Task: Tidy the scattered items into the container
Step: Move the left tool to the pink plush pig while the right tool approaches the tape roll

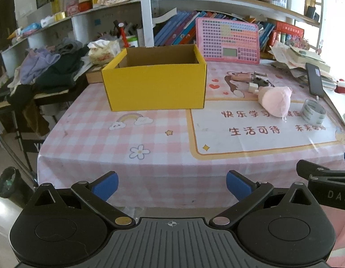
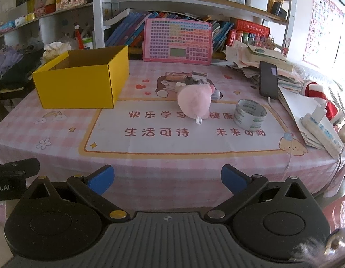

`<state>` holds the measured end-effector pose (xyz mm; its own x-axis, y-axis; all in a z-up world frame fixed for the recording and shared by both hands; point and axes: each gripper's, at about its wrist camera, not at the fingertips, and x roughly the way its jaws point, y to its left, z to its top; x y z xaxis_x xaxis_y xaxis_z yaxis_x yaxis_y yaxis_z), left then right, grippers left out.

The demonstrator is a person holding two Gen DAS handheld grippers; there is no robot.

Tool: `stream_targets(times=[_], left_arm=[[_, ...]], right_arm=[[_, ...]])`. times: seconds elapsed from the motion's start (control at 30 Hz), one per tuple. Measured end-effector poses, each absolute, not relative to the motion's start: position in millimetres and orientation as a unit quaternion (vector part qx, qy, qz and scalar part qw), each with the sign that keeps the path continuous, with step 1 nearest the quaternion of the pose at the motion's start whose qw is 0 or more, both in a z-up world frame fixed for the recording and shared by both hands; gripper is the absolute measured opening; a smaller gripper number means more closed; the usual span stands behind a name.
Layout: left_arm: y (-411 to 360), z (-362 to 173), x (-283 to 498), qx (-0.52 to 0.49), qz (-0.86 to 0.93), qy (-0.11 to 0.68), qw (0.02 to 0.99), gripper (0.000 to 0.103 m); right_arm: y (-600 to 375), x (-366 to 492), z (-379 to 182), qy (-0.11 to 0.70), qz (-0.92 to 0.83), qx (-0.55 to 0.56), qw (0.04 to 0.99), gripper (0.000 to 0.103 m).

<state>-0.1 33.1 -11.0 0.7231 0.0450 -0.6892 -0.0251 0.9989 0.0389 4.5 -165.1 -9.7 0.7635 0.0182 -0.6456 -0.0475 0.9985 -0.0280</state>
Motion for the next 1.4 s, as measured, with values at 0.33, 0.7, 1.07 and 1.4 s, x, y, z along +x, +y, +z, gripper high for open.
stream_targets(times=[0.33,0.7,1.07,1.4], left_arm=[[24.2,-14.9,6.4,0.010,0.020,0.380,0.925,0.103],[4.7,-22.4,25.8,0.015,-0.002,0.390,0.921,0.103],[-37.9,-26.6,70.6,0.030,-0.061,0.376,0.924,0.103],[-86.7,-24.5,119.4,0.039,-0.110,0.371,0.921,0.103]], right_arm=[[-173.9,13.5,-12.8,0.348,0.030,-0.022,0.937,0.103],[-199.6,27.0,-19.2,0.355,0.010,-0.004,0.935,0.103],[-239.4,62.8,-27.9,0.366,-0.031,0.012,0.930,0.103],[-277.3,117.6,-30.6,0.383,-0.040,0.011,0.923,0.103]])
